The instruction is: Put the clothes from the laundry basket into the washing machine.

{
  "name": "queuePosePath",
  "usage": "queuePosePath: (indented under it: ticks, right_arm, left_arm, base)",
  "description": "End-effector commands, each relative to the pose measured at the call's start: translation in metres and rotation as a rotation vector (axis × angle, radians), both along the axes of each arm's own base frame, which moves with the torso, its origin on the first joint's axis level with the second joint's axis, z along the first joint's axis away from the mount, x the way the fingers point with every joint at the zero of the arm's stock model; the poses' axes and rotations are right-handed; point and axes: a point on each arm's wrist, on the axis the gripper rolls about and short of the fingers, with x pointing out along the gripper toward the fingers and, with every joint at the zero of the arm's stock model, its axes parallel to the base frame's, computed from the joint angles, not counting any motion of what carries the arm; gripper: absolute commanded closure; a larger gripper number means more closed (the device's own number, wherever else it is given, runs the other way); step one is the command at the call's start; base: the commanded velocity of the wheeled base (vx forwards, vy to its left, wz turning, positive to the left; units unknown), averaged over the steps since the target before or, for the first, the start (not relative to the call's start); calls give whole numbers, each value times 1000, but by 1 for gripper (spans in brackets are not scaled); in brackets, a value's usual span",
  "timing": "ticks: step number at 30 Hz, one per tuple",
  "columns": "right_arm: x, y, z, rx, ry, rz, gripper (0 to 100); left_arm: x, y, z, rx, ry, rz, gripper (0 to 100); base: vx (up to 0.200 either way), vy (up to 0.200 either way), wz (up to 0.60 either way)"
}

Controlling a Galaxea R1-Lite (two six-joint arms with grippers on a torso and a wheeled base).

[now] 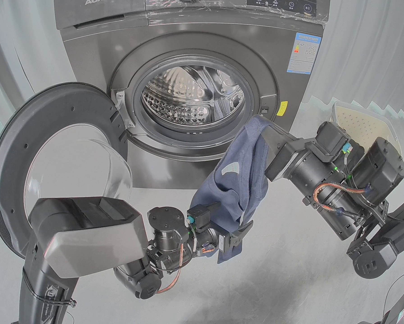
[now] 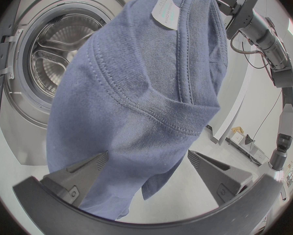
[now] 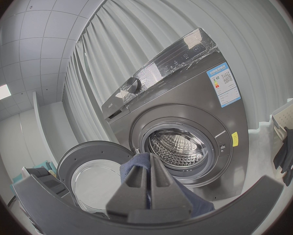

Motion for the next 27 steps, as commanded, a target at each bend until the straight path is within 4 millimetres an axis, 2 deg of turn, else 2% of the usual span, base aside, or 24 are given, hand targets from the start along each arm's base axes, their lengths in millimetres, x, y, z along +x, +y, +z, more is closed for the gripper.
queuePosePath:
  ticks: [1,13,27]
  right_arm:
    - [0,0,-1,-3,3,0,100]
    - [0,0,-1,-1,2,0,100]
    - [2,-3,-2,-5,5,-12,100]
  left_arm:
    - [1,10,3,4,5,20,0]
    - [14,25,6,2,-6,78,0]
    - [17,39,10,7,-4,126,0]
  base:
    - [0,0,0]
    - [0,0,0]
    - [0,0,0]
